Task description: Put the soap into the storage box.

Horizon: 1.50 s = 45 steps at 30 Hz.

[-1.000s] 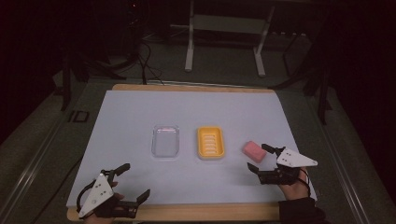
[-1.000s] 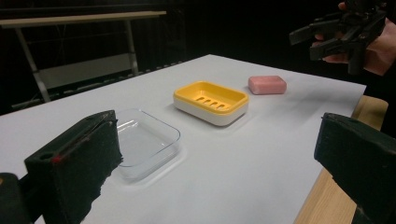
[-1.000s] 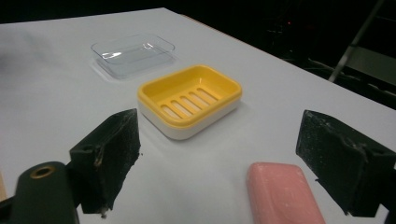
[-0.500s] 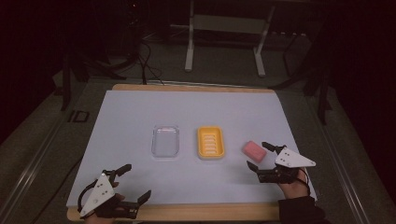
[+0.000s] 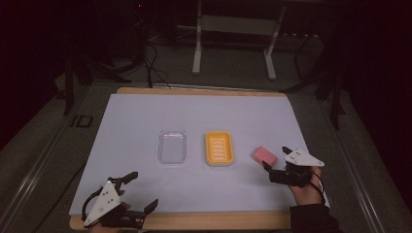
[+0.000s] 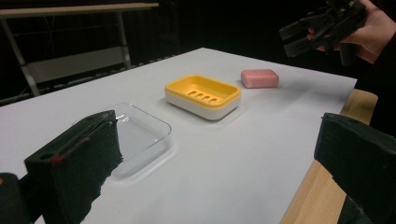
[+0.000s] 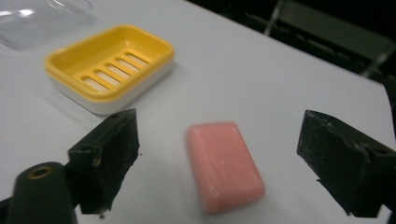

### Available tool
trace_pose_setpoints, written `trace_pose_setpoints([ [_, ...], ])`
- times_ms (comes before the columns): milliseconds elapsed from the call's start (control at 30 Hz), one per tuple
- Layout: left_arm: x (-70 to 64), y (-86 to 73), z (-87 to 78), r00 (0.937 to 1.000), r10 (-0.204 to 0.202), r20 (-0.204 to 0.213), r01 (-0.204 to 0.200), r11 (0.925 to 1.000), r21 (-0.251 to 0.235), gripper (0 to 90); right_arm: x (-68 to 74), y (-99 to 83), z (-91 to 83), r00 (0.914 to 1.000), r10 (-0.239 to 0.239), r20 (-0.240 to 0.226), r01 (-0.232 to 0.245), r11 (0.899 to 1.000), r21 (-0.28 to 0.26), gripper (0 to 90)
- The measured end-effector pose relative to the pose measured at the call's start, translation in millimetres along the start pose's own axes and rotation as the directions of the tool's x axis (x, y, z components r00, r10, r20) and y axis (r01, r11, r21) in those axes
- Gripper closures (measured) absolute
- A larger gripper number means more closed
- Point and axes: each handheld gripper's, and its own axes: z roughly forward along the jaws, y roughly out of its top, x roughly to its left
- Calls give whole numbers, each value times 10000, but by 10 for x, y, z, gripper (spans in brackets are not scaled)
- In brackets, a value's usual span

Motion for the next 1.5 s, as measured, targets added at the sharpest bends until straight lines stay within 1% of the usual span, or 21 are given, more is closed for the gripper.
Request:
trace_pose_setpoints([
  [133, -7, 1, 5, 10000, 35, 15, -36, 10000, 71, 8, -55, 6, 13, 9972, -141, 729, 73, 9957, 925, 142],
  [267, -13, -2, 12, 10000, 78, 10, -78, 9999, 144, 8, -127, 17, 5, 9921, 173, 1243, -375, 9860, 1622, 144],
  [367, -13, -5, 16, 10000, 91, -15, -91, 9998, 180, 8, -186, 36, 7, 9867, 531, 1537, -856, 9733, 2129, 143],
  [533, -13, -6, 17, 9999, 91, -58, -90, 9997, 206, 8, -261, 48, 37, 9742, 1297, 1846, -1833, 9321, 3124, 142],
  [633, -13, -6, 17, 10000, 0, -70, 1, 9997, 233, 8, -318, 59, 27, 9631, 1908, 1900, -2484, 9020, 3532, 161],
  [700, -2, -3, 13, 9997, -240, 7, 240, 9996, 142, 8, -367, 70, 18, 9543, 2292, 1918, -2890, 8709, 3974, 200],
  [733, 0, -3, 12, 9995, -299, 18, 299, 9995, 110, 8, -402, 75, 14, 9469, 2594, 1900, -3178, 8449, 4304, 213],
  [900, 4, -5, 9, 9997, -240, -74, 241, 9996, 155, 8, -501, 51, 6, 9284, 3129, 2004, -3714, 7672, 5230, 223],
  [933, 3, -5, 9, 9998, -212, -69, 213, 9996, 171, 8, -516, 38, 12, 9202, 3376, 1980, -3895, 7400, 5484, 218],
  [1000, -4, -6, 15, 9999, -135, -75, 137, 9997, 218, 8, -529, 21, 16, 9140, 3565, 1938, -4009, 7200, 5665, 218],
  [1033, -5, -6, 17, 9999, -113, -74, 114, 9997, 219, 8, -534, 10, 23, 9051, 3765, 1974, -4164, 6919, 5898, 218],
  [1067, -6, -6, 18, 9999, -103, -67, 104, 9997, 228, 7, -537, 4, 27, 9030, 3832, 1945, -4178, 6771, 6057, 218],
  [1100, -8, -6, 19, 9999, -104, -68, 105, 9997, 229, 8, -539, -2, 33, 8980, 3941, 1956, -4239, 6561, 6244, 218],
  [1133, -8, -5, 18, 9999, -97, -72, 99, 9997, 232, 8, -546, -11, 42, 8911, 4090, 1966, -4310, 6275, 6485, 218],
  [1167, -8, -5, 17, 9999, -104, -76, 106, 9997, 225, 8, -548, -18, 49, 8907, 4115, 1932, -4263, 6083, 6695, 218],
  [1200, -7, -5, 16, 9999, -93, -87, 95, 9997, 225, 7, -545, -20, 55, 8915, 4094, 1938, -4222, 5962, 6829, 219],
  [1267, -6, -6, 15, 9999, -89, -99, 91, 9997, 228, 8, -549, -27, 67, 8839, 4258, 1936, -4244, 5559, 7148, 219],
  [1300, -6, -5, 16, 9999, -92, -100, 94, 9997, 225, 8, -549, -26, 70, 8834, 4272, 1926, -4213, 5441, 7256, 219],
  [1367, -5, -6, 17, 9999, -75, -105, 77, 9997, 244, 8, -556, -29, 73, 8749, 4468, 1871, -4198, 5066, 7531, 218],
  [1400, -5, -6, 18, 9999, -69, -101, 72, 9996, 256, 8, -555, -31, 75, 8739, 4499, 1841, -4121, 4846, 7716, 217],
  [1500, -8, -6, 19, 9999, -55, -100, 58, 9996, 267, 8, -547, -42, 84, 8683, 4614, 1822, -3994, 4323, 8085, 217],
])
